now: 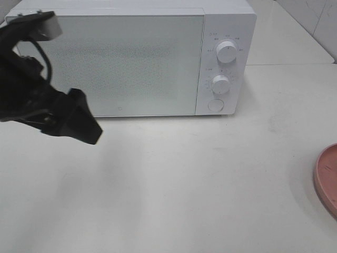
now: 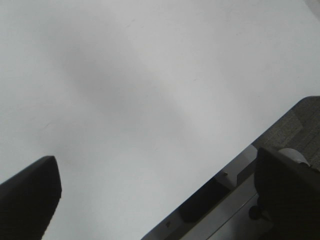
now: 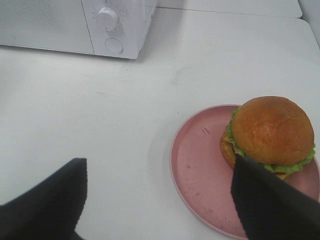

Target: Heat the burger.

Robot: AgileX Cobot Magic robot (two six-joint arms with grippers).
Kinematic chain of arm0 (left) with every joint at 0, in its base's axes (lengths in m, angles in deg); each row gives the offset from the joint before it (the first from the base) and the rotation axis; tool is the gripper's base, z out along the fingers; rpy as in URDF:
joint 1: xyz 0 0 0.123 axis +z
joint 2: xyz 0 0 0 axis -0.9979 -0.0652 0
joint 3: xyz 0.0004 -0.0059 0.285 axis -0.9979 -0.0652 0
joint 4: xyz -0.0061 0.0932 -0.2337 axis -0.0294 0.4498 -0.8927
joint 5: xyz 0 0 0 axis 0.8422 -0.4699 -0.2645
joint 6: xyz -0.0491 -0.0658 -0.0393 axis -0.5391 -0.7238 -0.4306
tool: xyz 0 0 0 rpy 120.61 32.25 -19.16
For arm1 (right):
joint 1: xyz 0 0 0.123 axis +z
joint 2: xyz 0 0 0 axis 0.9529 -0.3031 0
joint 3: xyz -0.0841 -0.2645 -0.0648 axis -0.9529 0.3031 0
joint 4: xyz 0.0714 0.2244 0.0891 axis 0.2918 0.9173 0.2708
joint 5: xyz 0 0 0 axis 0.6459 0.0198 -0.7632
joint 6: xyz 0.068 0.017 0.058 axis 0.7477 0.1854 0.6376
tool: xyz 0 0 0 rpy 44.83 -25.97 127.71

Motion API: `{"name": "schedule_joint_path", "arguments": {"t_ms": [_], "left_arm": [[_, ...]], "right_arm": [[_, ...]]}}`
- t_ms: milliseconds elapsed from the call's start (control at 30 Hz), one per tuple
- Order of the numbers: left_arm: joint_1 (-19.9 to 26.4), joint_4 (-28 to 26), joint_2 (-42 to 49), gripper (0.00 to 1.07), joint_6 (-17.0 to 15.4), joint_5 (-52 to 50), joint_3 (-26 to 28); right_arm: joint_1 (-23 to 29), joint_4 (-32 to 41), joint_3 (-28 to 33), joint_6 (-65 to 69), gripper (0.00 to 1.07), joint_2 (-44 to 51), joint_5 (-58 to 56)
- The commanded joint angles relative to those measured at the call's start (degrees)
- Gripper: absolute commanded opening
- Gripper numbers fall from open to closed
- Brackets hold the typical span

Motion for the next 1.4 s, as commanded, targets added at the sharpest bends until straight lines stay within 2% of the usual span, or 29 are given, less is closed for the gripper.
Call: {"name": "schedule_joint_path", "arguments": {"t_ms": [33,67,133,200,233,300,333,400,433,467,600,900,1033,1067,1300,1400], "left_arm": [[5.1,6.5,5.0,1.03,-5.5,7.4,0.1],[5.1,6.5,5.0,1.03,-5.5,7.4,0.1],[8.3,10.7,8.5,1.03,-9.1,11.5,-0.1],[9.1,11.9,9.7,1.03,-10.0,12.2,-0.3],[11.2,14.9,12.5,1.03,-12.3,13.6,-1.1],[12.1,15.9,13.7,1.03,-12.9,14.0,-1.6],[14.2,17.9,16.4,1.03,-14.0,14.6,-3.2],[15.3,18.7,18.0,1.03,-14.2,14.8,-4.3],[17.1,19.4,21.3,1.03,-14.3,15.2,-6.8],[17.1,19.4,21.3,1.03,-14.3,15.2,-6.8],[20.1,19.9,29.0,1.03,-14.2,15.5,-12.6],[20.3,22.2,40.9,1.03,-14.1,15.1,-19.4],[20.3,22.0,46.0,1.03,-13.8,14.1,-23.4],[20.3,22.2,48.7,1.03,-13.5,11.1,-25.4],[20.3,21.5,55.3,1.03,-13.2,11.1,-25.3],[20.3,19.4,58.5,1.03,-13.2,11.1,-25.3]], "right_arm": [[-0.4,-0.3,0.0,-0.4,0.76,1.5,0.6],[-0.4,-0.3,0.0,-0.4,0.76,1.5,0.6],[-0.4,-0.3,0.0,-0.4,0.76,1.5,0.6],[-0.4,-0.3,0.0,-0.4,0.76,1.5,0.6],[-0.4,-0.3,0.0,-0.4,0.76,1.5,0.6],[-0.4,-0.3,0.0,-0.4,0.76,1.5,0.6],[-0.4,-0.3,0.0,-0.4,0.76,1.5,0.6],[-0.4,-0.3,0.0,-0.4,0.76,1.5,0.6],[-0.4,-0.3,0.0,-0.4,0.76,1.5,0.6],[-0.4,-0.3,0.0,-0.4,0.76,1.5,0.6],[-0.4,-0.3,0.0,-0.4,0.76,1.5,0.6],[-0.4,-0.3,0.0,-0.4,0.76,1.5,0.6],[-0.4,-0.3,0.0,-0.4,0.76,1.5,0.6],[-0.4,-0.3,0.0,-0.5,0.76,1.5,0.6],[-0.4,-0.3,0.0,-1.0,0.76,1.5,0.6],[-0.4,-0.3,0.0,-1.0,0.76,1.5,0.6]]}}
